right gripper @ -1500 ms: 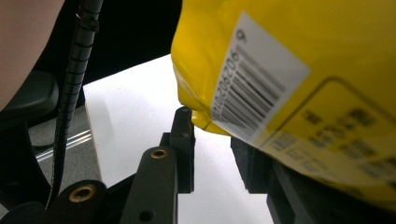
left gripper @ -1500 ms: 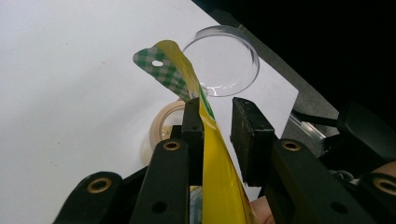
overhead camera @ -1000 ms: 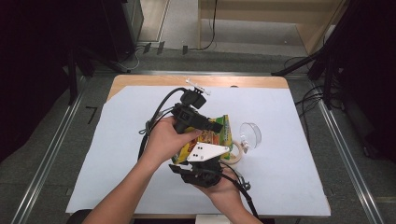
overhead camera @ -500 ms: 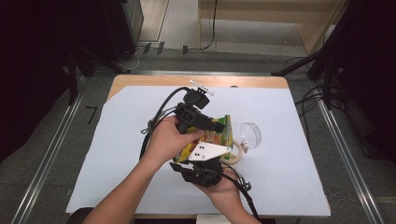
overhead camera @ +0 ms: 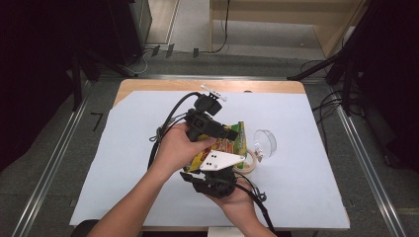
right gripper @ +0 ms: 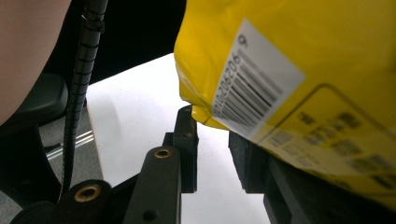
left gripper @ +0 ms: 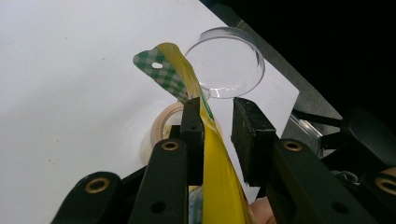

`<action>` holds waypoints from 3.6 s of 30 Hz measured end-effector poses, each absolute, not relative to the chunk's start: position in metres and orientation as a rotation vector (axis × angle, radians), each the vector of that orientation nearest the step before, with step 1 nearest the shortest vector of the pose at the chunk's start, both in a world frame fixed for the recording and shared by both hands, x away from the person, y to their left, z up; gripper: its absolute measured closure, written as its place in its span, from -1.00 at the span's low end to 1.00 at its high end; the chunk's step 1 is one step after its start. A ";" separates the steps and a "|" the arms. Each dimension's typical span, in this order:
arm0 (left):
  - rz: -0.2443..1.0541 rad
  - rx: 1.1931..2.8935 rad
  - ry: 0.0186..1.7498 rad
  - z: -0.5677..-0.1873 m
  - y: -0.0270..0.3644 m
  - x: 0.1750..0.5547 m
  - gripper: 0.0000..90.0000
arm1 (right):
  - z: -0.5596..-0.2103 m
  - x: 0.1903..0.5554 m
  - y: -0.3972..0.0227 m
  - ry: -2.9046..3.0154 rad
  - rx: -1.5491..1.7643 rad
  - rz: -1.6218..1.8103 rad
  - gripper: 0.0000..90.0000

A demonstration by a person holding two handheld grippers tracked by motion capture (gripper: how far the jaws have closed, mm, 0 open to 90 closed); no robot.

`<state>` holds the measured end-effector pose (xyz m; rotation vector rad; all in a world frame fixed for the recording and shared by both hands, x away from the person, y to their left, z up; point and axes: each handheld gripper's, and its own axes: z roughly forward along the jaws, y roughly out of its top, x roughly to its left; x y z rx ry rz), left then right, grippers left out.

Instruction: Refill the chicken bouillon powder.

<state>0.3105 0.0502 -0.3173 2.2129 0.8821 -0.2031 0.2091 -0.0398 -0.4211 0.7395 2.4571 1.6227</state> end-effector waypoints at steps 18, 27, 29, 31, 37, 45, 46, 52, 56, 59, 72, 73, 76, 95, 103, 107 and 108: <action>-0.198 2.213 0.878 -0.317 0.050 0.310 0.66 | -0.421 0.209 -0.040 2.452 0.737 1.616 0.66; -0.199 2.206 0.873 -0.314 0.051 0.310 0.66 | -0.419 0.208 -0.041 2.440 0.725 1.608 0.66; -0.194 2.205 0.875 -0.314 0.051 0.309 0.66 | -0.419 0.208 -0.041 2.439 0.722 1.606 0.66; -0.192 2.205 0.875 -0.314 0.050 0.309 0.66 | -0.419 0.208 -0.041 2.441 0.727 1.607 0.66; -0.193 2.201 0.873 -0.314 0.050 0.309 0.65 | -0.419 0.209 -0.041 2.442 0.728 1.605 0.66; -0.182 2.209 0.865 -0.313 0.050 0.308 0.65 | -0.419 0.209 -0.042 2.438 0.730 1.603 0.67; -0.182 2.204 0.866 -0.314 0.049 0.308 0.65 | -0.419 0.209 -0.042 2.438 0.730 1.602 0.68; -0.183 2.208 0.867 -0.314 0.049 0.308 0.66 | -0.419 0.209 -0.042 2.441 0.737 1.604 0.68; -0.188 2.202 0.872 -0.314 0.051 0.309 0.66 | -0.418 0.208 -0.042 2.439 0.729 1.601 0.68; -0.189 2.202 0.874 -0.314 0.051 0.310 0.66 | -0.418 0.208 -0.043 2.436 0.724 1.601 0.68; -0.185 2.219 0.857 -0.315 0.047 0.307 0.67 | -0.420 0.205 -0.042 2.421 0.753 1.625 0.67; -0.184 2.221 0.858 -0.315 0.046 0.306 0.67 | -0.420 0.204 -0.042 2.420 0.758 1.630 0.67; -0.194 2.224 0.859 -0.317 0.045 0.307 0.67 | -0.422 0.204 -0.042 2.422 0.759 1.622 0.66; -0.203 2.193 0.876 -0.314 0.047 0.313 0.67 | -0.417 0.206 -0.042 2.393 0.752 1.624 0.70; -0.190 2.203 0.879 -0.313 0.046 0.312 0.67 | -0.418 0.207 -0.042 2.389 0.765 1.635 0.69; -0.184 2.202 0.878 -0.314 0.046 0.311 0.67 | -0.420 0.207 -0.042 2.384 0.763 1.628 0.69; -0.182 2.206 0.874 -0.314 0.045 0.310 0.67 | -0.420 0.207 -0.042 2.381 0.769 1.631 0.69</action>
